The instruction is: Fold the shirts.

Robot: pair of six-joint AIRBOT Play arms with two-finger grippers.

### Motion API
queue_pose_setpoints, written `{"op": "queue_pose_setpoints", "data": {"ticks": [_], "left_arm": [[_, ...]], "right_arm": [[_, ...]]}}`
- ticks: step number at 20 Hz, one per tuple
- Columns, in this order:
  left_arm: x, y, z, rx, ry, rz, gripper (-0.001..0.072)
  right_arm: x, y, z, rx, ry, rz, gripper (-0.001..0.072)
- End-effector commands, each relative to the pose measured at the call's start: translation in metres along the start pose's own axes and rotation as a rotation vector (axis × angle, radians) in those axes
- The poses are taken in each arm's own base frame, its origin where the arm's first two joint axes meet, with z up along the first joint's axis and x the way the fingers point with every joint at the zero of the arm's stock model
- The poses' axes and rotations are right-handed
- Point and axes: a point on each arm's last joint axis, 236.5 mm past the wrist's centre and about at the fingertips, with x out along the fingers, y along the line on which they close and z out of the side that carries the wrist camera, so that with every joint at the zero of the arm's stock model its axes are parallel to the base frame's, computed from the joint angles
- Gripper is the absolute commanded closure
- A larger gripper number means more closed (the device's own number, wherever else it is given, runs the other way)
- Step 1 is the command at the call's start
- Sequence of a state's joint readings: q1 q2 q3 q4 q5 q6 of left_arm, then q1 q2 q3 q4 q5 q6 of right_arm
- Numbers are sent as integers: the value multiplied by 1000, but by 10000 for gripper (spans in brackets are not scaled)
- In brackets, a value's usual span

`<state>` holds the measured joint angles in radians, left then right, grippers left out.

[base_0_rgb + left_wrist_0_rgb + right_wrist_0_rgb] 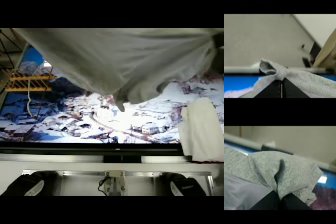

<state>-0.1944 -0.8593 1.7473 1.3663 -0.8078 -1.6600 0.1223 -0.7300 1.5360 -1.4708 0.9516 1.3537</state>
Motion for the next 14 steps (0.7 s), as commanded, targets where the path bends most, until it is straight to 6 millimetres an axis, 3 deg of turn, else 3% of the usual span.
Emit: {"op": "queue_pose_setpoints", "data": {"ticks": [1,4,7,10,12,14], "left_arm": [[-100,-33,84,9,-254,-55,677],[-114,-17,64,64,-164,30,677],[-99,25,9,120,59,187,676],[-74,70,-52,166,253,321,676],[-51,93,-105,182,393,367,676],[-30,117,-170,178,554,404,676]], "right_arm": [[-104,-9,82,39,-308,-60,640],[-120,-15,85,34,-331,-91,640],[-97,-17,79,33,-291,-90,640],[-43,-23,58,22,-182,-100,640],[10,-28,27,12,-53,-103,639],[71,-28,-20,8,111,-90,639]]}}
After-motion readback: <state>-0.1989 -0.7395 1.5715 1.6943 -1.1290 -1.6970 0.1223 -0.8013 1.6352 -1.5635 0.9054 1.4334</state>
